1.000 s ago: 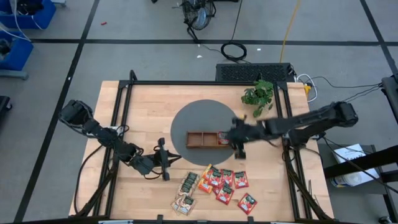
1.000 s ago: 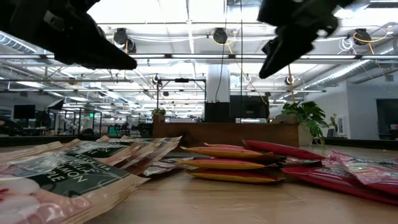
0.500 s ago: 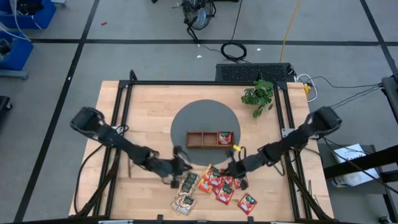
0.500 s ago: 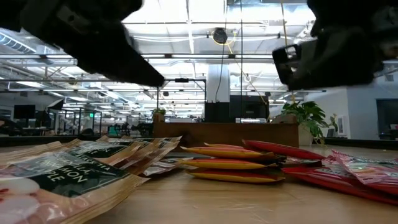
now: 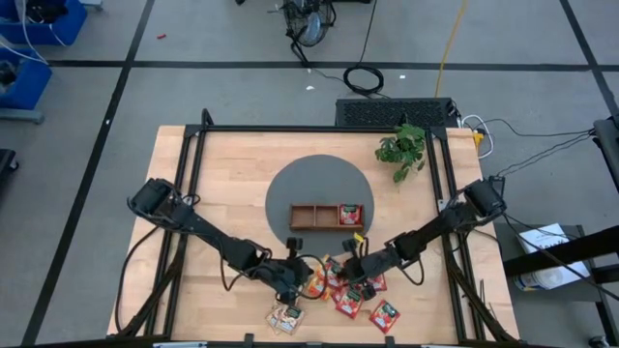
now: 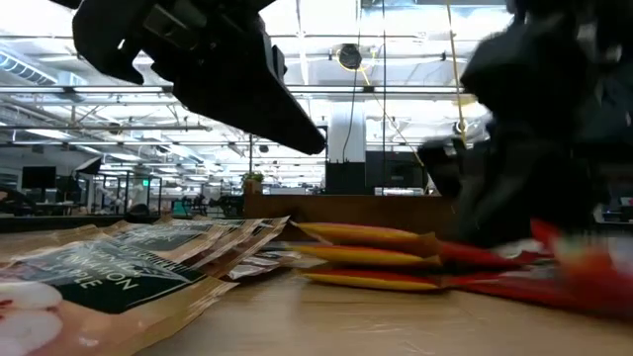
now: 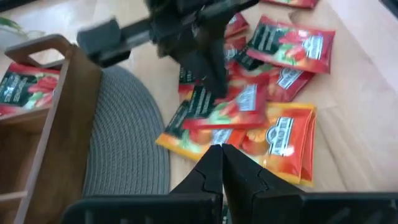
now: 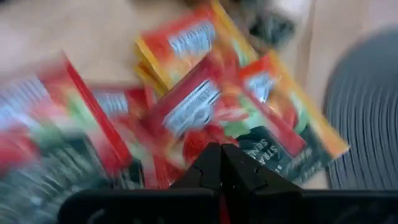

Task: Pick & Place Tea
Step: Put the yellow tea bag into the middle section of the wooden organizer

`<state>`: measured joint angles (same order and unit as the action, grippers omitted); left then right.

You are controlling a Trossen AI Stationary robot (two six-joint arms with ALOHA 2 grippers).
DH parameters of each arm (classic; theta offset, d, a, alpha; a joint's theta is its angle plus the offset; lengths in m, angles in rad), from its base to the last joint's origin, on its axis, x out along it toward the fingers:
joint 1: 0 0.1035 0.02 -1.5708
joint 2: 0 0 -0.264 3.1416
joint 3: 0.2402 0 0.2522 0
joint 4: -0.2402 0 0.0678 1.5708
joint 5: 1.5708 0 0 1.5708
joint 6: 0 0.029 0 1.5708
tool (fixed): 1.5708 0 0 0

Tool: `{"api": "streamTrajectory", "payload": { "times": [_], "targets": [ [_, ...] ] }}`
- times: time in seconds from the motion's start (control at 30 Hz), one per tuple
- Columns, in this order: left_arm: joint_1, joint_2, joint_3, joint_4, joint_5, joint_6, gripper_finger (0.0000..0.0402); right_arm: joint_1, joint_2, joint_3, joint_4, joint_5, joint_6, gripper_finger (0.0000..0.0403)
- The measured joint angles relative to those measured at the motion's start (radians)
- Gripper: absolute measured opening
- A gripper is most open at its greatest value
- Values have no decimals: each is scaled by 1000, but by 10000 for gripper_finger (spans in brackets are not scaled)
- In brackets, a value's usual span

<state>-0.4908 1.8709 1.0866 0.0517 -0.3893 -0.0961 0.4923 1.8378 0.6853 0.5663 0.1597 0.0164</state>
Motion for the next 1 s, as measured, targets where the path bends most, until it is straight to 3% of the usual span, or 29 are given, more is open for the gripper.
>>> {"api": "streamTrajectory", "payload": {
  "times": [0.2,0.63,0.83,1.0],
  "targets": [
    [1,0,0,-1,0,-12,10,28,-27,4,-145,64,93,0],
    [1,0,-1,33,25,-22,10,119,-188,0,-476,67,251,0],
    [2,0,-1,57,26,-1,7,135,-219,-3,-469,134,195,0],
    [15,35,-1,138,100,-19,7,118,-270,-3,-409,330,160,0]
  ]
}}
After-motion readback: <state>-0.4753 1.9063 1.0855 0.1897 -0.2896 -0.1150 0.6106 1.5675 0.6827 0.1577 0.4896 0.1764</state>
